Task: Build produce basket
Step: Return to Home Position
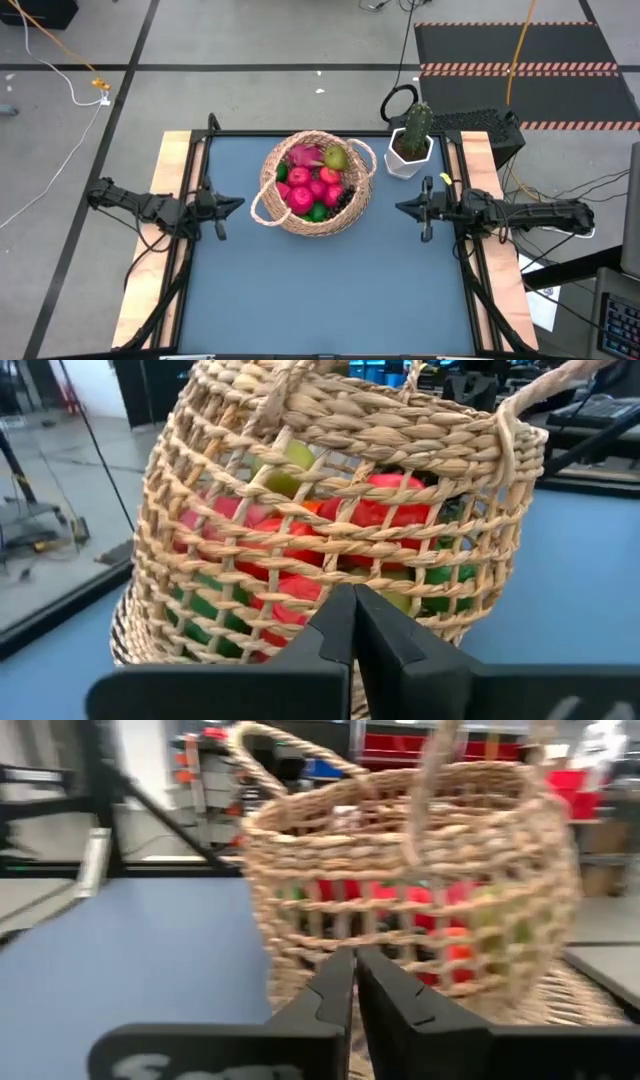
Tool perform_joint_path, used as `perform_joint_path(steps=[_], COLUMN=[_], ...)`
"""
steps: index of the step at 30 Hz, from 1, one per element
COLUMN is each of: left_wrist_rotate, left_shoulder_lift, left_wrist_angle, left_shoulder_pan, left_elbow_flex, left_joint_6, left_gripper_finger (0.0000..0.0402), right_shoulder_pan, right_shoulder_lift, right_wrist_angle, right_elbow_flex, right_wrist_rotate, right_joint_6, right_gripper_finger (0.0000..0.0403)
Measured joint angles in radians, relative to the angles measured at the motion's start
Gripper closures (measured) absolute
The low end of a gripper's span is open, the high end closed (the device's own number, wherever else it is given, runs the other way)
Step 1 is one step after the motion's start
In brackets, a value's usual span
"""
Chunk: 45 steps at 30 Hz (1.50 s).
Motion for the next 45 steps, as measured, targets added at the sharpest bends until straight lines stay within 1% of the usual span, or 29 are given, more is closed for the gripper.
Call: perform_joint_path(steps=[2,4,7,10,12,14,18,21,23,25,29,32,45], left_wrist_rotate=[0.004,0.022,0.039,0.041,0.037,0.026,0.022,0.022,0.022,0.022,0.022,0.022,0.022], left_shoulder_lift=[0.000,0.000,0.000,0.000,0.000,0.001,0.006,0.006,0.006,0.006,0.006,0.006,0.006], left_wrist_angle=[0.016,0.016,0.017,0.017,0.017,0.017,0.015,0.017,0.017,0.017,0.017,0.017,0.017], left_shoulder_pan=[0.000,0.000,0.000,0.000,0.002,0.005,0.010,0.010,0.010,0.010,0.010,0.010,0.010], left_elbow_flex=[-0.003,-0.003,-0.003,-0.003,-0.003,-0.003,-0.003,-0.003,-0.003,-0.003,-0.003,-0.003,-0.003], left_joint_6=[0.039,0.079,0.093,0.112,0.116,0.126,0.139,0.177,0.256,0.301,0.291,0.274,0.274], left_gripper_finger=[0.0390,0.0388,0.0395,0.0398,0.0391,0.0383,0.0371,0.0370,0.0371,0.0370,0.0370,0.0370,0.0371], right_shoulder_pan=[-0.007,-0.013,-0.022,-0.035,-0.054,-0.073,-0.089,-0.089,-0.089,-0.089,-0.089,-0.089,-0.089], right_shoulder_lift=[0.000,-0.005,-0.031,-0.083,-0.117,-0.149,-0.165,-0.163,-0.160,-0.159,-0.143,-0.144,-0.143], right_wrist_angle=[0.000,-0.003,-0.038,-0.073,-0.031,0.034,-0.023,-0.009,-0.019,-0.017,-0.021,-0.011,-0.015], right_elbow_flex=[0.000,0.000,-0.001,-0.001,-0.021,-0.037,-0.038,-0.038,-0.038,-0.038,-0.039,-0.039,-0.039], right_wrist_rotate=[-0.054,-0.058,-0.057,-0.057,-0.064,-0.129,-0.321,-0.373,-0.369,-0.340,-0.293,-0.290,-0.291], right_joint_6=[0.012,0.045,0.068,0.021,-0.011,-0.001,0.021,0.050,0.047,0.006,-0.113,-0.173,-0.167], right_gripper_finger=[0.0389,0.0392,0.0400,0.0401,0.0402,0.0402,0.0402,0.0402,0.0402,0.0402,0.0399,0.0399,0.0399])
